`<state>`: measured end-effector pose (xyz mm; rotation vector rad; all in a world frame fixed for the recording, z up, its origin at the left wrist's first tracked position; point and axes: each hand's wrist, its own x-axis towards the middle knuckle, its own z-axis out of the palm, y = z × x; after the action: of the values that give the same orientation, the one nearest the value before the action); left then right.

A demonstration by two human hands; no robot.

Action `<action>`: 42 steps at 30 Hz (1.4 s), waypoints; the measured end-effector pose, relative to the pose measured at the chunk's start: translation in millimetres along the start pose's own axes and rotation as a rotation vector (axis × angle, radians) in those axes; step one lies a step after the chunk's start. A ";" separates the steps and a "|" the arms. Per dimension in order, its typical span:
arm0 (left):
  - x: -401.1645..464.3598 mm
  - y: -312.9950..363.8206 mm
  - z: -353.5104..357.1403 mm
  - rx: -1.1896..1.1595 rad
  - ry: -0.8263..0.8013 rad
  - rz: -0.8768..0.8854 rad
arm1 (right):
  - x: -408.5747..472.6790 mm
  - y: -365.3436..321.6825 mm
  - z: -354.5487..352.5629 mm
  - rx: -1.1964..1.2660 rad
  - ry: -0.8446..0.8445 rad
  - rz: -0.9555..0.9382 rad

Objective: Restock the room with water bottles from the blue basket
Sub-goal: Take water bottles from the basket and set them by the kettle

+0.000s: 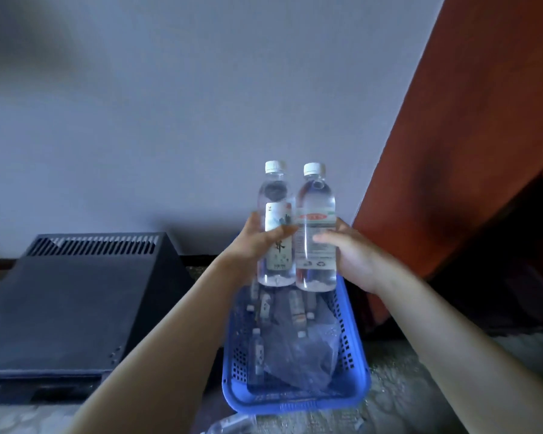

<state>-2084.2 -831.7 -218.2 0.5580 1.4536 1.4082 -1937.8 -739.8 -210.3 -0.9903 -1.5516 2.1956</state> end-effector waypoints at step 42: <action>-99.4 407.6 210.0 0.222 -0.336 0.741 | -211.0 -396.7 -29.8 -0.423 0.594 -0.829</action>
<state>-1986.0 -729.9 229.1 1.5119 1.1748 1.5988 -1827.1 -686.6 223.0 -0.7800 -1.7060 0.9378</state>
